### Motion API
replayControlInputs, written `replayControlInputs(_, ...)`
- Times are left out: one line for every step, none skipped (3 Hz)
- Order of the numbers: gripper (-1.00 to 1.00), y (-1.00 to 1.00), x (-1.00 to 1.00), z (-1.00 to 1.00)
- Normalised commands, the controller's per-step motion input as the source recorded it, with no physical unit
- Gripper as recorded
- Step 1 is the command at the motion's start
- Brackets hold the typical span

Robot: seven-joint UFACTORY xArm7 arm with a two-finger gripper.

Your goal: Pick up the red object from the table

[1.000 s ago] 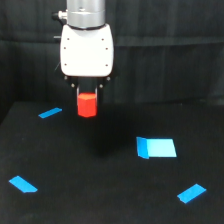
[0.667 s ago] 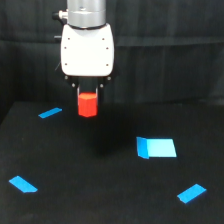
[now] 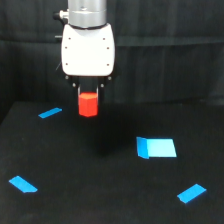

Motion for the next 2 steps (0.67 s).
replayControlInputs(-0.96,0.06,0.1,0.04)
replayControlInputs(-0.89,0.03,-0.05,0.11)
